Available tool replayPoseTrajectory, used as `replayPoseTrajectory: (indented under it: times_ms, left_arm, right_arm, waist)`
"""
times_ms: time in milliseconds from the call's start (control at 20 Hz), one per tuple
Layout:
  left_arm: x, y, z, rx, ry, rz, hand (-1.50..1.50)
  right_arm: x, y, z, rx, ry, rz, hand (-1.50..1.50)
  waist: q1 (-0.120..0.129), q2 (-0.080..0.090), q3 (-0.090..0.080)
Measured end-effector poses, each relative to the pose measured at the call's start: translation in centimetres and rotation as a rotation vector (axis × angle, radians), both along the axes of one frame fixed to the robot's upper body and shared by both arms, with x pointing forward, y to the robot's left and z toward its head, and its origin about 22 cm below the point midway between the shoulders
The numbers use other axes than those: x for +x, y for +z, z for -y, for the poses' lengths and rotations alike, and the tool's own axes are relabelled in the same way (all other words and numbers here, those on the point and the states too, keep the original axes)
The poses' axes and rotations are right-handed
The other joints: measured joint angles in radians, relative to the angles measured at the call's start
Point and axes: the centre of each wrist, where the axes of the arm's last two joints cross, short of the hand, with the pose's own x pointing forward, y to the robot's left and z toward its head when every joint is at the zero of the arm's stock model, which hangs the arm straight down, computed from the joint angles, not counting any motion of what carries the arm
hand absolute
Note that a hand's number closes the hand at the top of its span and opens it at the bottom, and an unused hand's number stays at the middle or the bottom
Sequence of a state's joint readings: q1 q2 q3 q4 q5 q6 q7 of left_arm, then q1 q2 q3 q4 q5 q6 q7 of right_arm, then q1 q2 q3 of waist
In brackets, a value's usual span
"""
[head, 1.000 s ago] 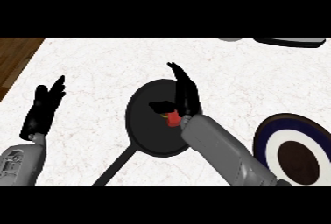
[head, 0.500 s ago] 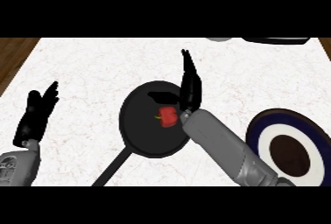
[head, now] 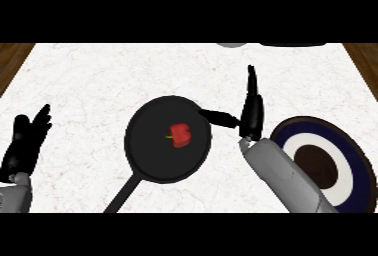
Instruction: Pick the bell pepper from the plate and place it in the pan
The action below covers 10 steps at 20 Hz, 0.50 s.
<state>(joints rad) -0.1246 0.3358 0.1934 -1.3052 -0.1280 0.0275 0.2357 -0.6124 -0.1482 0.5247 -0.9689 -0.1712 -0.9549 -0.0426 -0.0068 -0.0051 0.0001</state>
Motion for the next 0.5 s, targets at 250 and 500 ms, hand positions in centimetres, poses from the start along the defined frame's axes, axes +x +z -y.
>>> replayPoseTrajectory:
  times_ms: [250, 500]
  left_arm:
    - [-0.5, 0.2, -0.6, -0.001, 0.020, 0.006, 0.00]
    - [-0.5, 0.1, -0.3, -0.006, 0.018, 0.005, 0.00]
  right_arm:
    - [-3.2, 1.2, 6.0, 0.014, 0.017, 0.009, -1.50]
    - [-7.8, 2.1, 11.8, 0.005, 0.046, -0.002, -1.50]
  waist:
    - [-0.016, -0.003, -0.001]
    - [-0.018, -0.001, -0.001]
